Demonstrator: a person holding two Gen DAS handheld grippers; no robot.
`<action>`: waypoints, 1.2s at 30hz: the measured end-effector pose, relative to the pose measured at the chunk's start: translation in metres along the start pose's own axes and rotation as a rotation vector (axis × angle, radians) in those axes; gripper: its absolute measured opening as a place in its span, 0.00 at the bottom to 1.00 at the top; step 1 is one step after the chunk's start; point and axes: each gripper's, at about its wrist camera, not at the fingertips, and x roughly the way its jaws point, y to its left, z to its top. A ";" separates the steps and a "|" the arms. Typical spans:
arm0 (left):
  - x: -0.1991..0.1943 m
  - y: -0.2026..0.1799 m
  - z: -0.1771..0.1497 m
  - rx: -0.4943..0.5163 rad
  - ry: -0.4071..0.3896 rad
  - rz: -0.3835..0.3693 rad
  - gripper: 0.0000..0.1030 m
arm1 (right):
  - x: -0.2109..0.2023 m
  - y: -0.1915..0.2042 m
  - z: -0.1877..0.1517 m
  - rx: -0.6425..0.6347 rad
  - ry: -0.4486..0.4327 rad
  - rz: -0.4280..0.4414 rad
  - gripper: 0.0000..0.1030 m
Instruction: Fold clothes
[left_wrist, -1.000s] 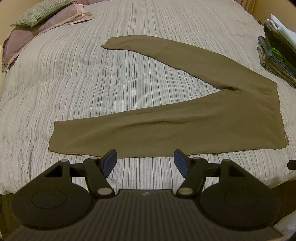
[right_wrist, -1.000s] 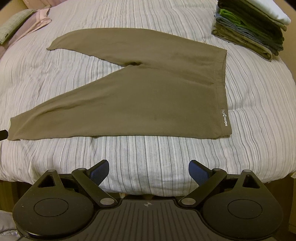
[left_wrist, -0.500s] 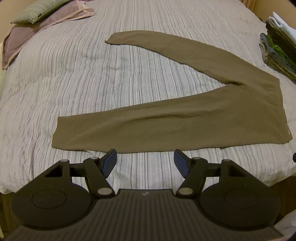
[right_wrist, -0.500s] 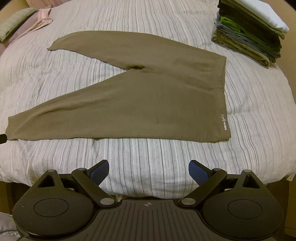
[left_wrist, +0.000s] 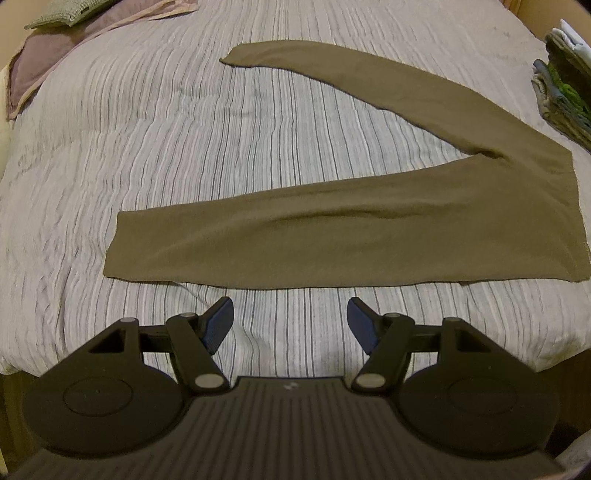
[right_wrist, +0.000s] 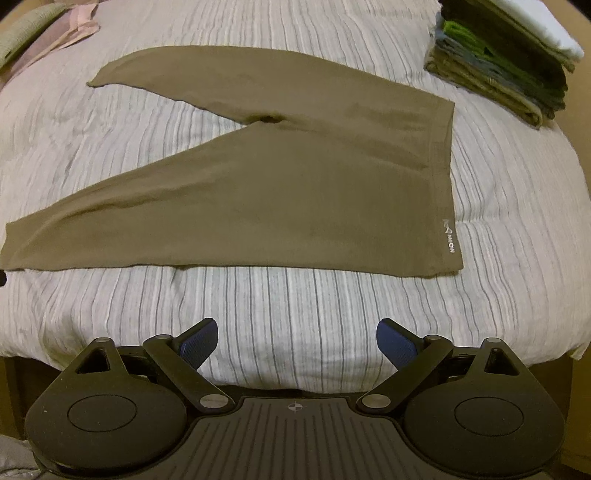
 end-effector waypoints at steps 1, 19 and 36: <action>0.001 0.001 0.000 -0.004 0.003 0.002 0.63 | 0.002 -0.002 0.002 0.002 0.001 0.006 0.92; 0.077 -0.059 0.131 0.181 -0.156 -0.089 0.62 | 0.051 -0.120 0.128 0.107 -0.278 0.074 0.92; 0.239 -0.152 0.361 0.818 -0.398 -0.304 0.52 | 0.184 -0.169 0.312 -0.269 -0.310 0.227 0.74</action>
